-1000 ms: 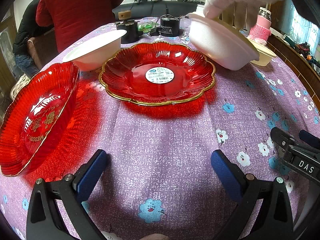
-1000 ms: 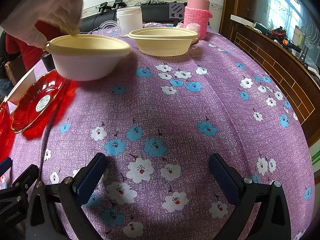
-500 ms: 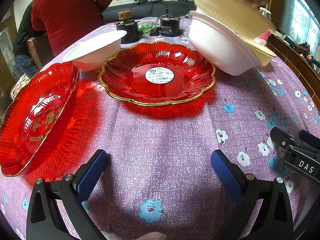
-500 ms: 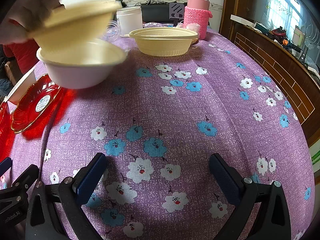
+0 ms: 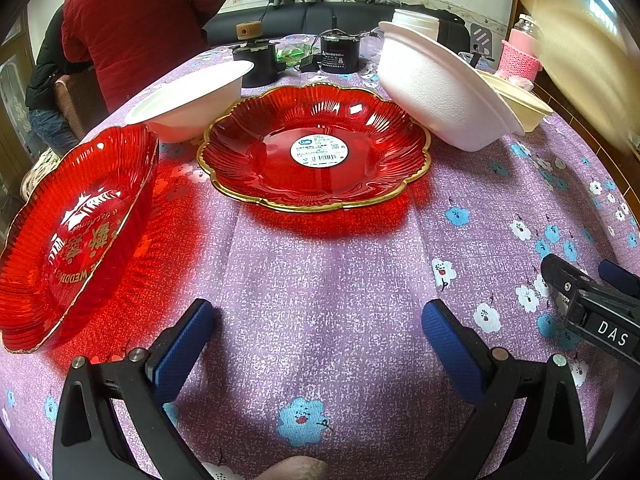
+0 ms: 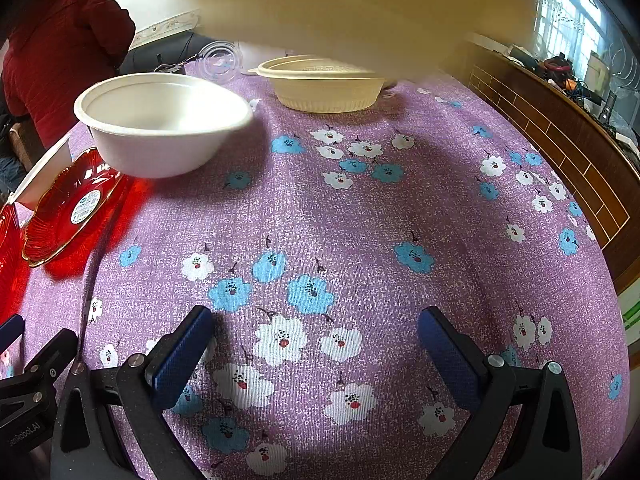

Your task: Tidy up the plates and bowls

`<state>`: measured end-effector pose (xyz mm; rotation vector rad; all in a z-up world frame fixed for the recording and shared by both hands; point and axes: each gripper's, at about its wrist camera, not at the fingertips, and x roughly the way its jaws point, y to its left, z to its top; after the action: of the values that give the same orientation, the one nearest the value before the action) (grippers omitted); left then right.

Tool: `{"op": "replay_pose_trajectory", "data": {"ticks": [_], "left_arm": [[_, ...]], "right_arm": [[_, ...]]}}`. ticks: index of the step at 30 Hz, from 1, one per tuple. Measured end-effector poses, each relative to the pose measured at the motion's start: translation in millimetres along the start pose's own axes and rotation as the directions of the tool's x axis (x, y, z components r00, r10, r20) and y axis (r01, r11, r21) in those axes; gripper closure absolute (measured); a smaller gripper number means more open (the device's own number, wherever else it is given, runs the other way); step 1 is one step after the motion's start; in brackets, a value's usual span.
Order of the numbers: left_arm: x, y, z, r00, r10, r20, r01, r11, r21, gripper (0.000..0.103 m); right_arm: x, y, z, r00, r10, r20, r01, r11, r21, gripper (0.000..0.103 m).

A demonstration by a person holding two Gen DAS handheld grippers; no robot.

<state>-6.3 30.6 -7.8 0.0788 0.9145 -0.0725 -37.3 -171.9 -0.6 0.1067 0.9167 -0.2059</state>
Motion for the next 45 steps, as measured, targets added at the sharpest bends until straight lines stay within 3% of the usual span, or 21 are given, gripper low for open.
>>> {"op": "replay_pose_trajectory", "data": {"ticks": [45], "left_arm": [[-1.4, 7.5, -3.7, 1.000, 0.023, -0.001, -0.023, 0.999, -0.031, 0.000]], "right_arm": [[1.7, 1.0, 0.6, 1.000, 0.001, -0.001, -0.001, 1.000, 0.001, 0.001]]}}
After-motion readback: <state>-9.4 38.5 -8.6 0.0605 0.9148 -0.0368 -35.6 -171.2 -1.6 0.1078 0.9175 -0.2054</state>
